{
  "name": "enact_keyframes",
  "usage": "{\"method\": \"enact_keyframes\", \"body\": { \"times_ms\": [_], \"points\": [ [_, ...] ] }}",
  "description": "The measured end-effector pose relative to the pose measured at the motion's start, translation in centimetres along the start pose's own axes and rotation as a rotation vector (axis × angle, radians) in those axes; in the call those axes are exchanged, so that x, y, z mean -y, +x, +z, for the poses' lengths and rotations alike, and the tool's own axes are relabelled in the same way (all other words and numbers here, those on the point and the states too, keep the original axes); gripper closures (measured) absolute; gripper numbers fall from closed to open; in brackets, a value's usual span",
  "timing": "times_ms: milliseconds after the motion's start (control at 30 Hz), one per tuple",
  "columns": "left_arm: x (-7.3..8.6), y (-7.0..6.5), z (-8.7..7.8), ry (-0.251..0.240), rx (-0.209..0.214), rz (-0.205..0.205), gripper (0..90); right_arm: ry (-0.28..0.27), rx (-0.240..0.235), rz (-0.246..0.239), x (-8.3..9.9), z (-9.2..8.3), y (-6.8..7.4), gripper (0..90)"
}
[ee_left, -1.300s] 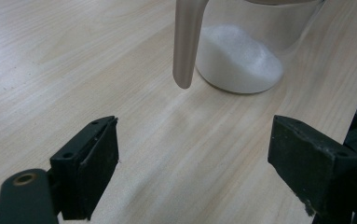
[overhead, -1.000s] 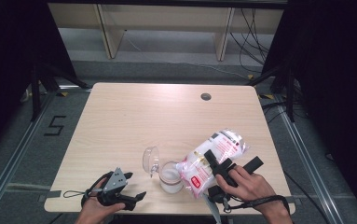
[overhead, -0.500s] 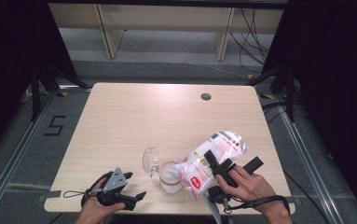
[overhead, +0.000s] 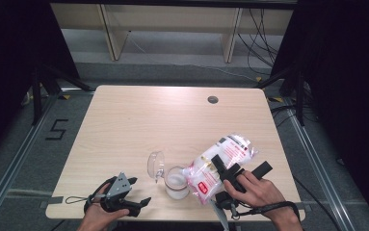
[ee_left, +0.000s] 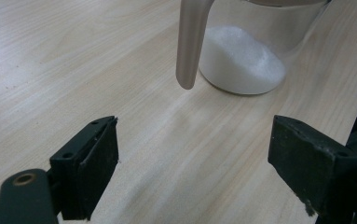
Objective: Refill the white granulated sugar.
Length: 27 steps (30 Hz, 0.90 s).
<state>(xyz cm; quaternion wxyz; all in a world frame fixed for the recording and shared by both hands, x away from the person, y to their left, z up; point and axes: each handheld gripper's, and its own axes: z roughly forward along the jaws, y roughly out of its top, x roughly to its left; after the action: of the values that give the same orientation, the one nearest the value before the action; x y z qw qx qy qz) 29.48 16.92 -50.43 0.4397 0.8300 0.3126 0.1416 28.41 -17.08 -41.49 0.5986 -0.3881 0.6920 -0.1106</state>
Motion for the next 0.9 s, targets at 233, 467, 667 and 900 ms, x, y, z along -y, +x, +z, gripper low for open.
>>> {"method": "enact_keyframes", "body": {
  "times_ms": [233,467,667,900],
  "points": [
    [-0.03,0.19,-0.16,0.026,-0.007,0.018,15.8,-0.01,-0.001,-0.008,-0.11,-0.09,-0.21,70.3],
    [-0.03,0.09,-0.18,0.02,-0.005,0.008,15.8,-0.001,-0.005,0.012,-0.08,-0.15,0.1,70.4],
    [-0.05,0.11,-0.18,0.015,-0.001,0.009,15.8,0.004,-0.007,0.004,-0.09,-0.02,0.19,70.4],
    [-0.06,0.04,-0.12,0.004,0.002,-0.001,15.8,0.008,0.006,-0.018,-0.06,-0.1,0.0,70.4]
  ]
}}
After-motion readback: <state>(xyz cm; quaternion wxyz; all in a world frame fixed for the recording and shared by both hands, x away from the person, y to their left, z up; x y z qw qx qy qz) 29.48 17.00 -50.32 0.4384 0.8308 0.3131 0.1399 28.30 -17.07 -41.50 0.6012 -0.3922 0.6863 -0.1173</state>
